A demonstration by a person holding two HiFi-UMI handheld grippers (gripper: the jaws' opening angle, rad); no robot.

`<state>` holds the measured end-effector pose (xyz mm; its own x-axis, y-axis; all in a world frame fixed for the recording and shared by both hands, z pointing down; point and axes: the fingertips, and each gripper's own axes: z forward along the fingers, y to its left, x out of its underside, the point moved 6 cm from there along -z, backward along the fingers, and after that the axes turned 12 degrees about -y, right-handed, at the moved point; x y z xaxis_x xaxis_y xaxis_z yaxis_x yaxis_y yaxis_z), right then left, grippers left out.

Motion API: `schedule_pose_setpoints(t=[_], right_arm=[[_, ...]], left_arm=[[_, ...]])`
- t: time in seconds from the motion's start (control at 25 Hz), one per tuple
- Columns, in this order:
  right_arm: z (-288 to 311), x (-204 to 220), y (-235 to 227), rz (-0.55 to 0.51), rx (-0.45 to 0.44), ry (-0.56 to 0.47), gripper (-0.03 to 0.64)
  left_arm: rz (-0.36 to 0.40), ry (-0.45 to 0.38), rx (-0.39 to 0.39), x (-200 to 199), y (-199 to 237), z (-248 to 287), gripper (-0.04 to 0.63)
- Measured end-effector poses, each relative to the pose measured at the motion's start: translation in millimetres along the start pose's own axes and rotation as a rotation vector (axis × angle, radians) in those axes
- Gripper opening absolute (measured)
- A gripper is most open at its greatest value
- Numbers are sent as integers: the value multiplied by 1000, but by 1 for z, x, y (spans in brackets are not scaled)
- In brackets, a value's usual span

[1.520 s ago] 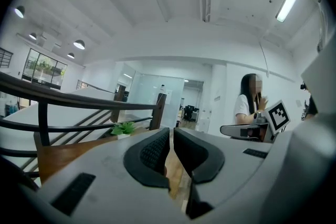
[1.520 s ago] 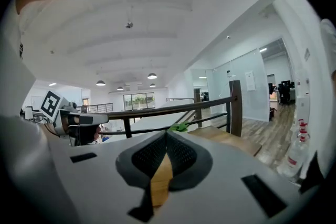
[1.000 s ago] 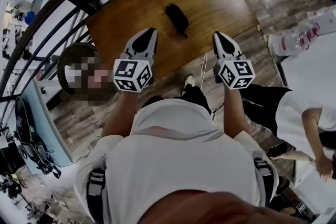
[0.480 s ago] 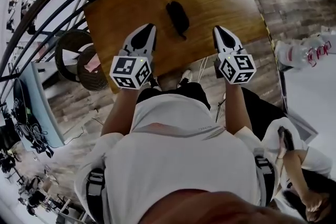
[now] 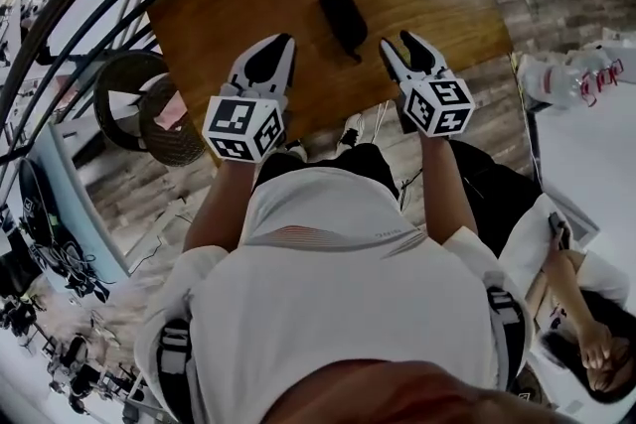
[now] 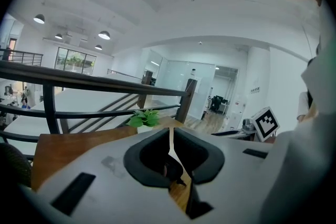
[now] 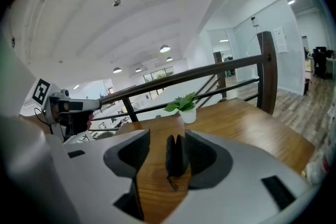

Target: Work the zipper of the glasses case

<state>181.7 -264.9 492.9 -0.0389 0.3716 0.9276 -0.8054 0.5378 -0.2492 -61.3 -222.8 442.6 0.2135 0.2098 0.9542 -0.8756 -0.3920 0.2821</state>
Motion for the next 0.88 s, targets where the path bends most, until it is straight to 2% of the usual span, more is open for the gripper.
schedule_pose_setpoints(t=[0.12, 0.32, 0.64, 0.88], right_arm=[[23, 24, 1, 12, -14, 87, 379], [61, 69, -6, 21, 5, 207, 452], [109, 136, -25, 58, 76, 328, 488], [125, 159, -29, 74, 86, 369, 488]], left_arm=[[-15, 15, -3, 6, 6, -3, 34], [-37, 45, -30, 16, 17, -10, 34], [-58, 81, -69, 31, 27, -20, 34], [-64, 107, -88, 41, 32, -28, 34]])
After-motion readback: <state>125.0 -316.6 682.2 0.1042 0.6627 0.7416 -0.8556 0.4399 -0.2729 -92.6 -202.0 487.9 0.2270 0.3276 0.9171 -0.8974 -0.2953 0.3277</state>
